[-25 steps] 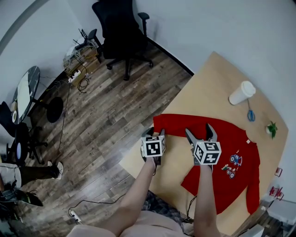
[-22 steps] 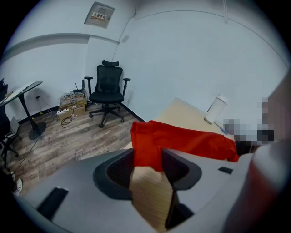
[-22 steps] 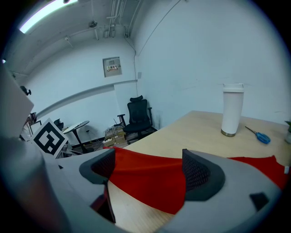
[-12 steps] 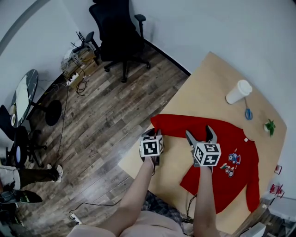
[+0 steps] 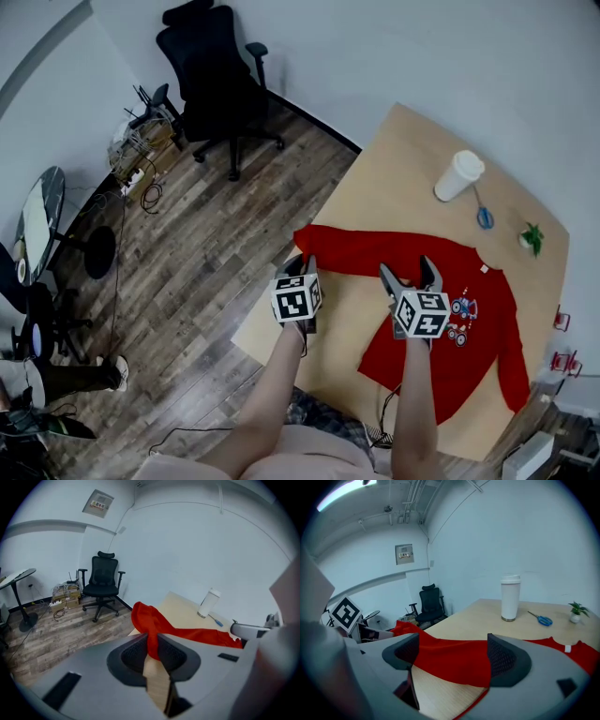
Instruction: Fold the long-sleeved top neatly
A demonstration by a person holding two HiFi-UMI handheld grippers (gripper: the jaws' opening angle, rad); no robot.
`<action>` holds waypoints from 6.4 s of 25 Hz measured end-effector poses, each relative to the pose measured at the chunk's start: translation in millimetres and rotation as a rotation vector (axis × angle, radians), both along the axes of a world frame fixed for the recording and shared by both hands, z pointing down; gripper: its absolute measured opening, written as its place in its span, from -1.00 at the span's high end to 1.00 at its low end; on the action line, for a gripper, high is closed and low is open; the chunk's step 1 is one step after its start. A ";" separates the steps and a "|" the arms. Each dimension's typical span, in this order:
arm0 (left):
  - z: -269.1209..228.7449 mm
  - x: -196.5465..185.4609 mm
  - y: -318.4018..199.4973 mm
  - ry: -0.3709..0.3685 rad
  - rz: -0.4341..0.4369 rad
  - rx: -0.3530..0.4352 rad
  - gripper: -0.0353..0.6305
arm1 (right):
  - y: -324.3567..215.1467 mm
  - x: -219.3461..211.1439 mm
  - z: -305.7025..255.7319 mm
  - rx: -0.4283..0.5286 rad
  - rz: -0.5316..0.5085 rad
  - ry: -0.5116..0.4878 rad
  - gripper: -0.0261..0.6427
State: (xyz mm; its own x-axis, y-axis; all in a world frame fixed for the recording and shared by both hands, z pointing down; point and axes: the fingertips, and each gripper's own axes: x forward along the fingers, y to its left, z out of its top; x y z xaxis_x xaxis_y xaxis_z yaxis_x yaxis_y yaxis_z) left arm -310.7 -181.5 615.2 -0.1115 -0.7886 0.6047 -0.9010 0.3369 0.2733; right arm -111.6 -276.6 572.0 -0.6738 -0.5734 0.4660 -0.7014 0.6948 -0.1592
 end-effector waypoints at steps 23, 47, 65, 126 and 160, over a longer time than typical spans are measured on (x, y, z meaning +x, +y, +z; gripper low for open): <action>-90.4 189.5 -96.9 -0.020 0.521 0.197 0.71 | 18.9 186.6 -34.4 0.047 0.502 -0.008 -0.39; -95.5 367.2 -90.1 -0.026 0.679 0.218 0.71 | 50.5 327.2 -28.1 0.032 0.589 -0.029 -0.39; 1.6 589.4 -86.5 -0.204 1.042 0.067 0.71 | 58.7 494.0 10.1 -0.040 0.699 -0.020 -0.38; 30.7 811.6 8.0 0.039 1.416 0.031 -0.04 | 199.6 736.0 110.8 -0.317 1.167 0.103 0.33; -25.7 682.8 -63.4 0.015 1.137 0.095 -0.04 | 106.4 635.9 -37.0 -0.016 0.945 0.054 0.81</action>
State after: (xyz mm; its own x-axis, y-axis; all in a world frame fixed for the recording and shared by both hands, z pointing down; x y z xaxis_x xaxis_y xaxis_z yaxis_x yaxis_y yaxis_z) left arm 372.1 -244.9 589.5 0.7033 -0.4712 0.5324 -0.6678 -0.6947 0.2674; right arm 524.3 -170.2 535.0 0.0894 -0.8641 0.4954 -0.9793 -0.1669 -0.1145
